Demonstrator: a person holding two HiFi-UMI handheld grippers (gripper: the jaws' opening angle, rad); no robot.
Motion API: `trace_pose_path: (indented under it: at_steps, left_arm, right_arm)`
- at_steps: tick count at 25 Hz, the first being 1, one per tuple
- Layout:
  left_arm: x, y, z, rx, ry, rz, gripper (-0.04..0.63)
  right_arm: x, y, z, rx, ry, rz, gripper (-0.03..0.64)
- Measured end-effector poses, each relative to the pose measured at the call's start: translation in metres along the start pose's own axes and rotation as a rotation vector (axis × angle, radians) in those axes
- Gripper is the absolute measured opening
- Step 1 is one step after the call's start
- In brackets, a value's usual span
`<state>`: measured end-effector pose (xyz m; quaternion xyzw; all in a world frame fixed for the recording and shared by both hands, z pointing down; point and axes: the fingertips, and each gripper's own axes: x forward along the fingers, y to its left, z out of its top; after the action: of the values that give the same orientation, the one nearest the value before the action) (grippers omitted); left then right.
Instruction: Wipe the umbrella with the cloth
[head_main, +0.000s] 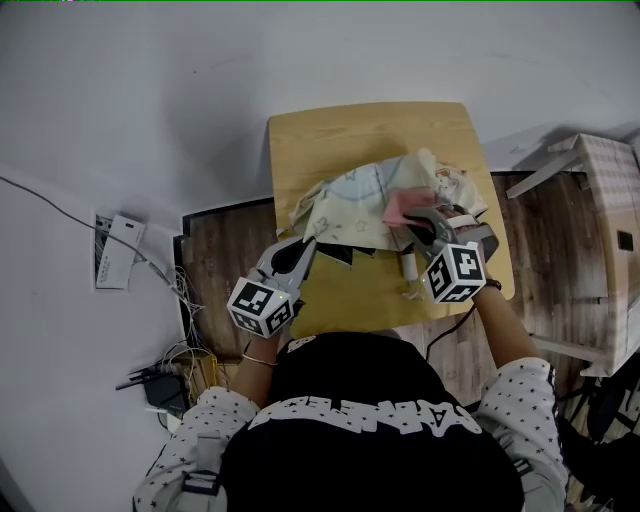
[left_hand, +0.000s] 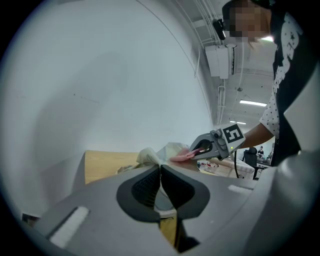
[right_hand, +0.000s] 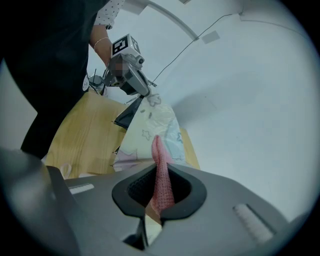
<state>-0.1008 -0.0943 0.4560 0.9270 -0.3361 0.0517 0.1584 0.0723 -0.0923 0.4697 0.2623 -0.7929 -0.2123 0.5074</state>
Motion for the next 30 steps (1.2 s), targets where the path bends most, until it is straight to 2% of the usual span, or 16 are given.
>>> trace_pose_path:
  at_steps: [9,19,26,30]
  left_arm:
    - [0.0,0.0,0.001,0.013,0.0,0.035,0.012]
    - [-0.004,-0.007,0.007,0.033,-0.021,0.095,0.026]
    - [-0.021,-0.018,0.015,0.067,-0.075,0.201,0.091]
    - [-0.031,-0.033,0.031,0.127,-0.134,0.259,0.106]
  right_arm:
    - [-0.01,0.03,-0.005,0.086,-0.027,0.028,0.034]
    - [-0.024,0.054,-0.006,0.116,-0.081,0.063,0.034]
    - [-0.054,0.058,0.001,0.142,-0.198,0.05,0.034]
    - [-0.077,0.044,0.007,0.185,-0.306,-0.006,0.034]
